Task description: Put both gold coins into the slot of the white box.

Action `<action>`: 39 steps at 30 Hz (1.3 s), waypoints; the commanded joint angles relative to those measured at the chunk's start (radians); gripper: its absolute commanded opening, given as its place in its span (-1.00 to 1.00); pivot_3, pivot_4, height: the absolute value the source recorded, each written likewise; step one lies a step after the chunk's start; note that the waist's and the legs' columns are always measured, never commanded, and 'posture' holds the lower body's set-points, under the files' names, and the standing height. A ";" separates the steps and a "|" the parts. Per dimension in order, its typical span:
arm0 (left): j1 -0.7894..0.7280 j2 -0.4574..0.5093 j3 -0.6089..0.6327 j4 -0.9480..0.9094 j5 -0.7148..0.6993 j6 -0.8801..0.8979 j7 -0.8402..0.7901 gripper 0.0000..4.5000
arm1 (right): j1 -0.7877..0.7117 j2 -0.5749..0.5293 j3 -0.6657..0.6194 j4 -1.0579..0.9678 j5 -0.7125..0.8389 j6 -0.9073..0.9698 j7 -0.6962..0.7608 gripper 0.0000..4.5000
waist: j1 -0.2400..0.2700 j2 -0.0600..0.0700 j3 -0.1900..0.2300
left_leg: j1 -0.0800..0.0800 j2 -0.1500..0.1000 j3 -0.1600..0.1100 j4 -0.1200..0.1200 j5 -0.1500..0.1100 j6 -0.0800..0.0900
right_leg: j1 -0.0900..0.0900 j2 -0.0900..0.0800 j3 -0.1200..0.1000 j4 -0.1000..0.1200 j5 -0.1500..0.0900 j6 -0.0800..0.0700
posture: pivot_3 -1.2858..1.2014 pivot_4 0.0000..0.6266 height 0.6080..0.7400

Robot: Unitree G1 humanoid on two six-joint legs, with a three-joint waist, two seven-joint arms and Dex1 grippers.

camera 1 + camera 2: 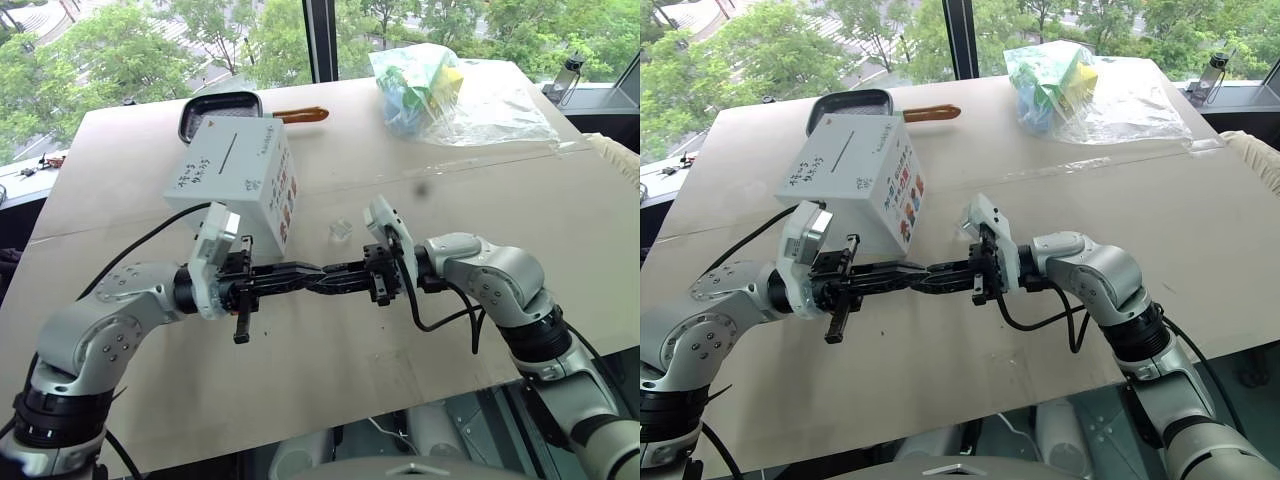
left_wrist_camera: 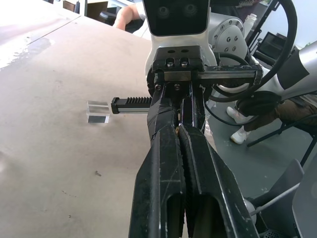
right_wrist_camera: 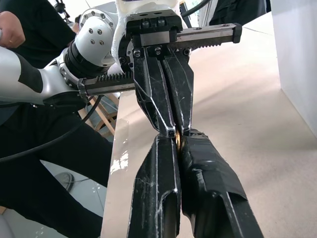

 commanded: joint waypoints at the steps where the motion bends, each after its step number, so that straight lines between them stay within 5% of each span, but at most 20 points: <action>1: 0.021 0.023 -0.060 -0.005 0.036 0.044 -0.013 -0.98 | -0.028 0.040 -0.046 -0.083 0.049 -0.038 0.003 -1.00 | 0.000 0.000 0.000 | 0.000 0.000 0.000 0.000 0.000 0.000 | 0.000 0.000 0.000 0.000 0.000 0.000 | 0.03 -0.52 0.71; 5: 0.021 0.020 -0.065 -0.002 0.047 0.038 -0.012 -0.98 | -0.024 0.040 -0.046 -0.084 0.056 -0.030 0.003 -1.00 | 0.000 0.000 0.000 | 0.000 0.000 0.000 0.000 0.000 0.000 | 0.000 0.000 0.000 0.000 0.000 0.000 | 0.03 -0.52 0.71; 11: 0.011 -0.001 -0.061 0.010 0.053 0.030 0.008 -1.00 | -0.022 0.035 -0.041 -0.086 0.028 -0.031 -0.024 -0.05 | 0.000 0.000 0.000 | 0.000 0.000 0.000 0.000 0.000 0.000 | 0.000 0.000 0.000 0.000 0.000 0.000 | 0.03 -0.52 0.71; 33: -0.049 -0.126 0.177 0.033 -0.217 0.079 0.161 -1.00 | -0.011 -0.031 -0.036 -0.061 0.026 0.024 -0.009 -0.05 | 0.000 0.000 0.000 | 0.000 0.000 0.000 0.000 0.000 0.000 | 0.000 0.000 0.000 0.000 0.000 0.000 | 0.03 -0.52 0.71; 39: -0.136 -0.176 0.239 0.098 -0.192 0.028 0.302 -1.00 | -0.015 -0.028 -0.067 -0.039 0.005 -0.023 -0.033 -0.05 | 0.003 -0.001 0.000 | 0.000 0.000 0.000 0.001 0.000 0.000 | 0.000 0.000 -0.001 0.001 0.000 0.000 | 0.03 -0.52 0.71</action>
